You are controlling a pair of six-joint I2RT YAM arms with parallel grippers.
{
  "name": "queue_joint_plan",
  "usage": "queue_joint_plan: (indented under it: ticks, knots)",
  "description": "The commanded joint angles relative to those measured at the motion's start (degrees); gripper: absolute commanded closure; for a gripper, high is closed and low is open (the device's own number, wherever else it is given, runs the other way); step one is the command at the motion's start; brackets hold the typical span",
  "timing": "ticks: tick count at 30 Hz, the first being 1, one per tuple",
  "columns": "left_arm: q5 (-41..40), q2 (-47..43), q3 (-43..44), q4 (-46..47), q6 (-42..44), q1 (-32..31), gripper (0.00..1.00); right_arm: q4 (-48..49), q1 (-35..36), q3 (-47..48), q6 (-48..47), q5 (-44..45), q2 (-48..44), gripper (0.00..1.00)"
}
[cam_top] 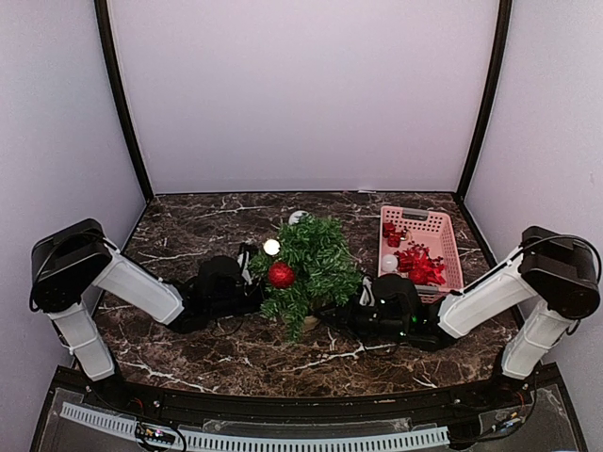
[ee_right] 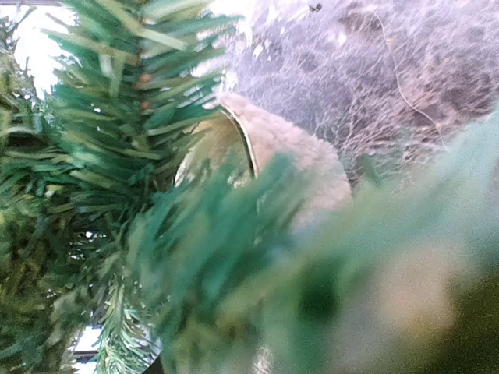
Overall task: Decorate the small christmas tree
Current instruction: Turn around the Christmas tree at the center of the board.
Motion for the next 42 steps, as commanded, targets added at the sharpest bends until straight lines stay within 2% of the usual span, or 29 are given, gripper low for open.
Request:
queue_joint_plan:
  ticks: [1,7,22,26,34,42]
  knots:
    - [-3.2,-5.3,-2.4,-2.9,2.6,0.6,0.52,0.0,0.5,-2.0,1.8,4.3,-3.5,0.65]
    - [-5.1,-8.5,-5.5,-3.9,2.7,0.7,0.47,-2.4,0.6,-3.3,2.2,6.9,-6.3,0.61]
    - [-7.8,-11.6,-8.5,-5.6,2.8,0.8,0.47,-5.0,0.8,-2.5,1.2,8.1,-7.3,0.61]
    - [-9.4,-14.2,-10.0,-7.4,3.2,0.8,0.46,-6.8,0.9,-3.1,1.1,9.6,-9.6,0.58]
    - [-13.6,-22.7,-14.1,-15.1,2.8,1.3,0.39,-18.9,1.1,-5.7,-0.1,17.0,-20.0,0.49]
    - [-12.9,-35.0,-14.4,-31.0,4.7,5.6,0.28,-36.2,0.8,-5.8,-3.9,26.1,-33.6,0.41]
